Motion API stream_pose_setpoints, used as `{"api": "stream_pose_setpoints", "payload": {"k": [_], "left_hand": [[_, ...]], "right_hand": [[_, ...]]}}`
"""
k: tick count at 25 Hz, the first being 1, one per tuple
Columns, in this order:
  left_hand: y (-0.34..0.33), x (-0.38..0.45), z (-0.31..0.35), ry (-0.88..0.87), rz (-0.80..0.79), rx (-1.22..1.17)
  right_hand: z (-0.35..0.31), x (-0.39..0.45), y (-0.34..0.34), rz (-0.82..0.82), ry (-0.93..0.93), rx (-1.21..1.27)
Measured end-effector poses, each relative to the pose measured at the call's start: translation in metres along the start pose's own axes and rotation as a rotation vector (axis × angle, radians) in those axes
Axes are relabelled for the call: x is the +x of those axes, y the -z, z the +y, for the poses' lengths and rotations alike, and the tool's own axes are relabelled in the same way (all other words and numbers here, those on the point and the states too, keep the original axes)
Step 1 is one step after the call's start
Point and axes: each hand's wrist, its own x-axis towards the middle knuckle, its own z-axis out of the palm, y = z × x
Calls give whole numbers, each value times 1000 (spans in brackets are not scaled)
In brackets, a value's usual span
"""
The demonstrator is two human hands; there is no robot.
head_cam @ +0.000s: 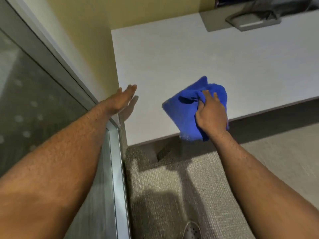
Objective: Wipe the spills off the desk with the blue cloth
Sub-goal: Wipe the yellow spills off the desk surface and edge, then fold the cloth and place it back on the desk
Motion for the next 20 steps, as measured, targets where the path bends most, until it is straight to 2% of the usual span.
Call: {"api": "stream_pose_setpoints", "payload": {"k": [2,3,4,7,10,12,16,18,20], "left_hand": [[-4,-1,-2,46,31,18],[-6,-3,1,78,59,31],[-9,-8,8,93,69,44],[-8,-12,36,119,58,71],[-11,-9,33,184,48,152],[-4,-12,31,211,-39,269],[0,-9,33,196,-93,481],[1,-10,39,202,-102,545],[6,-8,46,227,-141,599]], "right_hand": [[-12,24,-5,63,-154,25],[-20,33,-10,37,-190,-5],[-27,40,-15,-21,-173,-63],[-31,45,-18,-236,102,-281],[-8,42,-1,-390,302,-369],[1,44,6,-493,339,-385],[-7,62,22,-692,231,-256],[-7,70,36,-700,250,-200],[-4,72,49,-574,290,-124]]}}
